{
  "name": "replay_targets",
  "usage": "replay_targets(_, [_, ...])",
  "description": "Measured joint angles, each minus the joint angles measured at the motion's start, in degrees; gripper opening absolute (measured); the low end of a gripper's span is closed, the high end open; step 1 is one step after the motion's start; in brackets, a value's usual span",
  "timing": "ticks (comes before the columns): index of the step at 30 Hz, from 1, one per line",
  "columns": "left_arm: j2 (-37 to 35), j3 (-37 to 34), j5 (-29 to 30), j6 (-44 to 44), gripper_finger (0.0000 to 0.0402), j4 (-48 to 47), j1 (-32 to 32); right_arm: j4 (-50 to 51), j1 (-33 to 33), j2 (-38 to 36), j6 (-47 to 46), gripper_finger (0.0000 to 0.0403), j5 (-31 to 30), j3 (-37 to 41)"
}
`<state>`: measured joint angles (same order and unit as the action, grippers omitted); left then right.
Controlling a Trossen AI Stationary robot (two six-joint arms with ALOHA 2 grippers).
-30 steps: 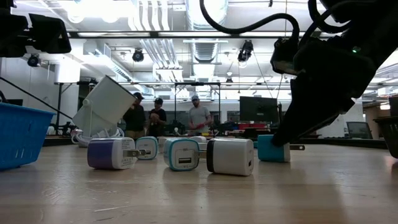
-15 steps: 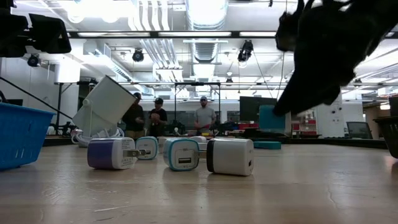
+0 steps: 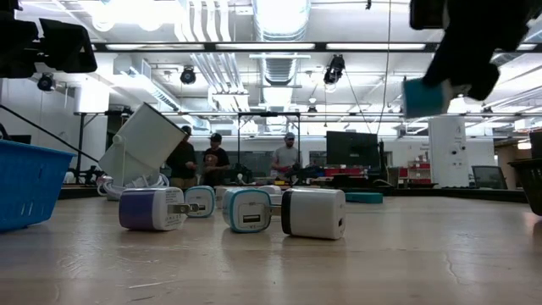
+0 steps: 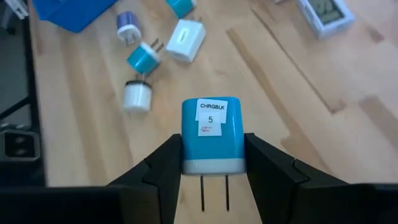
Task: Pick & Place Office items
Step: Put the bottom right light blue charger adapter into the black bin
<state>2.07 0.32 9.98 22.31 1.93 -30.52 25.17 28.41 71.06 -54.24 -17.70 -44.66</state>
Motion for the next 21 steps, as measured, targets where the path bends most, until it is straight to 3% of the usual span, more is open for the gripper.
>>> replay_targets(10, [0.0, 0.0, 0.0, 0.0, 0.0234, 0.1, 0.0, 11.2, 7.2, -6.8, -10.0, 0.0150, 1.7, 0.0])
replay_targets(21, [0.0, 0.0, 0.0, 0.0, 0.0234, 0.1, 0.0, 18.6, 19.3, -7.3, -30.2, 0.0150, 1.6, 0.0])
